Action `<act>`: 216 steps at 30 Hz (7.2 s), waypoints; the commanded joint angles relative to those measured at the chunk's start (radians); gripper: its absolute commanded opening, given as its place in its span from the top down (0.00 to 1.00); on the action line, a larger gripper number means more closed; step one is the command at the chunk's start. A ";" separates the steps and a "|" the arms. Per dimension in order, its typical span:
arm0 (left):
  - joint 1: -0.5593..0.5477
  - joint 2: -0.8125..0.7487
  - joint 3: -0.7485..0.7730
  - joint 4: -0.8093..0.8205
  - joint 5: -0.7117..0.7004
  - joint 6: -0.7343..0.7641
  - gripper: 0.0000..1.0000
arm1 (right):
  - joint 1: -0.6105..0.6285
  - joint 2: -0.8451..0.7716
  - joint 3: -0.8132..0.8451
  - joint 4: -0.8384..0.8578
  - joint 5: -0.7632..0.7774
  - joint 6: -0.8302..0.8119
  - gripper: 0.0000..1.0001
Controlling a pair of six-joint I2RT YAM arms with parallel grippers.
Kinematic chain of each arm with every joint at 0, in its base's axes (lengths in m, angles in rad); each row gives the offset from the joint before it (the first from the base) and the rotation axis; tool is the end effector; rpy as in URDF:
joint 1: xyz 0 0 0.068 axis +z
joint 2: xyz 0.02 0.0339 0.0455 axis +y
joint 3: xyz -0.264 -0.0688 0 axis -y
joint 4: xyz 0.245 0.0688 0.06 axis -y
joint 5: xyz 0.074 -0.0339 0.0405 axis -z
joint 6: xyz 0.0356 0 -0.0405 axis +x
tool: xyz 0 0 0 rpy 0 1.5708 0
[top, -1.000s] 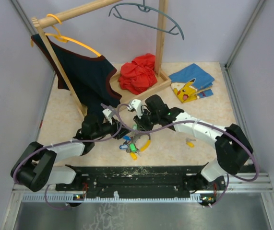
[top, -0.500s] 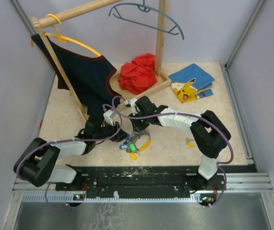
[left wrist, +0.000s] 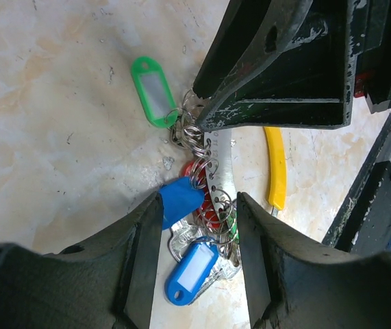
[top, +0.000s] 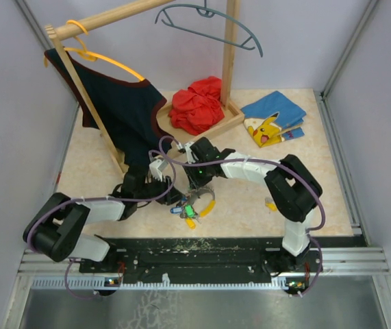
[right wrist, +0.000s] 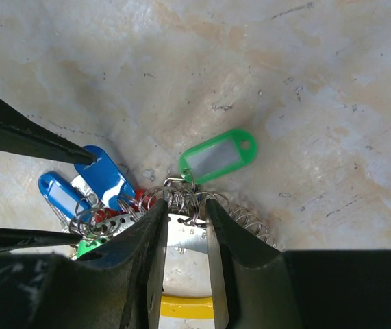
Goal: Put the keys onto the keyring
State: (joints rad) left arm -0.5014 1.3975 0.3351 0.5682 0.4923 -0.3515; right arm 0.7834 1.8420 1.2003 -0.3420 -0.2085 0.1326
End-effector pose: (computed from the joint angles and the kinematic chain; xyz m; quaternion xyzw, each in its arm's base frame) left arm 0.2014 -0.1296 0.1388 0.1869 0.8210 -0.3961 0.3662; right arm 0.2663 0.2756 0.1787 -0.3329 0.8924 0.2166 0.2141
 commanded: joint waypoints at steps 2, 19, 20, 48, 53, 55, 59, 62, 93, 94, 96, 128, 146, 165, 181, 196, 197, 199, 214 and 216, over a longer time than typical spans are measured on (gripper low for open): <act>0.004 0.021 0.013 0.032 0.032 -0.006 0.48 | 0.009 0.028 0.051 -0.023 -0.013 0.012 0.72; 0.006 0.011 0.005 0.078 0.042 -0.030 0.49 | 0.008 -0.026 0.056 -0.038 -0.064 -0.046 1.00; 0.006 0.001 0.003 0.085 0.038 -0.033 0.49 | 0.008 -0.042 0.055 -0.045 -0.067 -0.074 1.00; 0.030 -0.220 -0.100 0.473 0.100 0.355 0.46 | 0.042 -0.376 0.057 -0.271 -0.119 -0.810 1.00; 0.030 -0.189 -0.095 0.531 0.185 0.409 0.46 | 0.042 -0.465 -0.047 -0.132 -0.233 -0.850 1.00; 0.031 -0.167 -0.092 0.562 0.229 0.418 0.46 | 0.042 -0.501 -0.083 -0.085 -0.236 -0.875 1.00; 0.028 -0.112 -0.073 0.584 0.296 0.469 0.47 | 0.042 -0.524 -0.094 -0.085 -0.275 -0.905 1.00; 0.023 -0.078 -0.059 0.611 0.340 0.477 0.47 | 0.042 -0.533 -0.106 -0.066 -0.279 -0.898 1.00; -0.089 -0.046 -0.041 0.640 0.246 0.413 0.56 | 0.042 -0.510 -0.128 -0.015 -0.289 -0.805 1.00; -0.089 -0.046 -0.039 0.631 0.252 0.415 0.56 | 0.042 -0.510 -0.128 -0.012 -0.290 -0.802 1.00; -0.090 -0.045 -0.033 0.616 0.263 0.415 0.56 | 0.042 -0.510 -0.128 -0.006 -0.283 -0.790 1.00; -0.091 -0.116 -0.076 0.509 0.098 0.467 0.58 | 0.040 -0.516 -0.149 0.011 -0.278 -0.747 1.00; -0.092 -0.072 -0.057 0.575 0.169 0.411 0.60 | 0.040 -0.502 -0.150 0.038 -0.302 -0.712 1.00; -0.109 -0.008 -0.033 0.615 0.162 0.388 1.00 | 0.040 -0.489 -0.162 0.100 -0.298 -0.641 1.00; -0.139 -0.076 -0.082 0.516 0.053 0.392 1.00 | 0.005 -0.607 -0.303 0.379 -0.225 -0.471 1.00; -0.167 -0.126 -0.075 0.383 -0.029 0.443 1.00 | -0.011 -0.665 -0.372 0.495 -0.199 -0.401 1.00; -0.182 -0.123 -0.073 0.385 -0.030 0.451 1.00 | -0.010 -0.663 -0.383 0.531 -0.205 -0.383 1.00; -0.210 -0.115 -0.067 0.387 -0.046 0.457 1.00 | -0.005 -0.660 -0.415 0.617 -0.193 -0.340 1.00; -0.332 -0.101 -0.015 0.420 -0.179 0.459 1.00 | 0.085 -0.582 -0.588 1.040 -0.051 -0.238 1.00; -0.344 -0.107 -0.006 0.422 -0.202 0.471 1.00 | 0.088 -0.567 -0.610 1.092 -0.046 -0.223 1.00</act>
State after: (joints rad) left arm -0.8036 1.2915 0.2844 0.9600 0.2977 0.0959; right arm 0.8528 1.2484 0.6052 0.4732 -0.3046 -0.1368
